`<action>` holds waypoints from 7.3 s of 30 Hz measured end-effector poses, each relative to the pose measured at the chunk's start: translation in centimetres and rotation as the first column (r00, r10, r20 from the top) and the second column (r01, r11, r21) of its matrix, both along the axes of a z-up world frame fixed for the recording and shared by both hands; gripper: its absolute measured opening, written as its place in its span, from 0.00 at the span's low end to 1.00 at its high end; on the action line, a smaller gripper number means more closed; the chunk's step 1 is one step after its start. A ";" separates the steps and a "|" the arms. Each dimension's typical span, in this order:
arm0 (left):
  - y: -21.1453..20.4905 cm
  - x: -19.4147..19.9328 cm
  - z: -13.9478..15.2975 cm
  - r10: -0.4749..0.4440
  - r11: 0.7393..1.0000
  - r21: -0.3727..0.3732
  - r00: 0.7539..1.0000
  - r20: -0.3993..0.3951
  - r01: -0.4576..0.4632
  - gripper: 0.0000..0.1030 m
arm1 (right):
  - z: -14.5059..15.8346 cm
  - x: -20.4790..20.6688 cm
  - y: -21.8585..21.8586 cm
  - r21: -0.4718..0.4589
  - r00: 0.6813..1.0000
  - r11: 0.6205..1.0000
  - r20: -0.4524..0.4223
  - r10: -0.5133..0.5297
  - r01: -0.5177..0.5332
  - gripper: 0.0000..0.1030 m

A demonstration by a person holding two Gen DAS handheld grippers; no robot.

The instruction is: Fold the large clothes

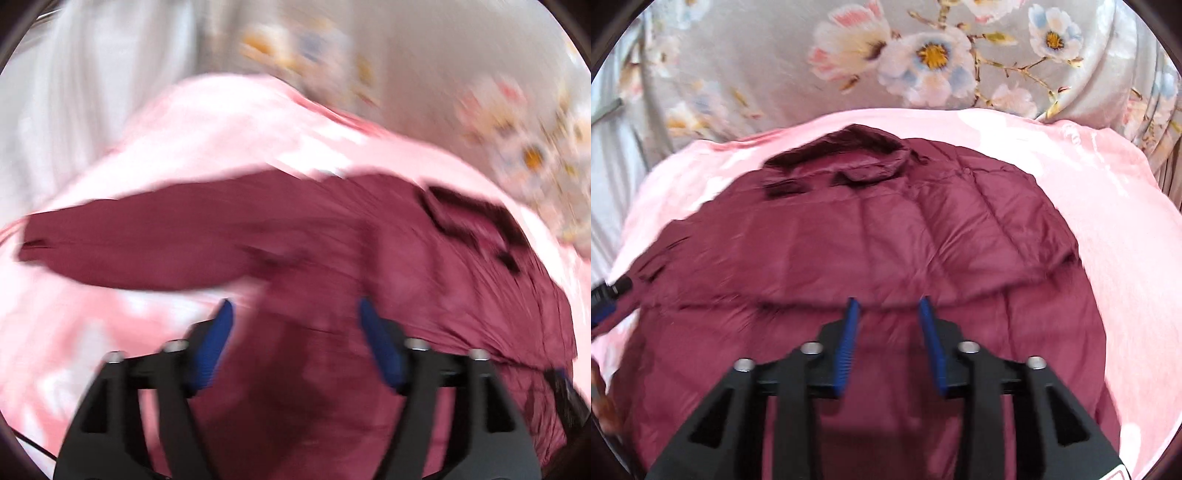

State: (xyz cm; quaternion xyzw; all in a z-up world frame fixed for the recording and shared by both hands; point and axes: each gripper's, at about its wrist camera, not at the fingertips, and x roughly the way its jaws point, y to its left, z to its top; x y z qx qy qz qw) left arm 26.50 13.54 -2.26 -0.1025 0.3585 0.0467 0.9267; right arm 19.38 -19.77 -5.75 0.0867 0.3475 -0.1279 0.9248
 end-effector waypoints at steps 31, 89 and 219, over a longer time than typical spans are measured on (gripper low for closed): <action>8.3 3.4 10.6 0.031 0.996 -0.086 0.985 0.171 -0.016 0.00 | -2.2 -5.7 4.6 -0.015 1.000 1.000 -0.001 0.028 -0.028 0.46; 1.8 7.8 -2.8 -0.139 0.849 -0.527 0.979 -0.149 0.041 0.37 | 4.8 3.9 -9.2 0.059 0.992 0.998 0.116 -0.044 0.037 0.02; -17.1 25.0 5.6 -0.223 0.963 -0.174 0.970 -0.094 0.205 0.06 | 6.8 21.9 -12.5 0.298 0.989 0.952 0.106 -0.102 0.066 0.18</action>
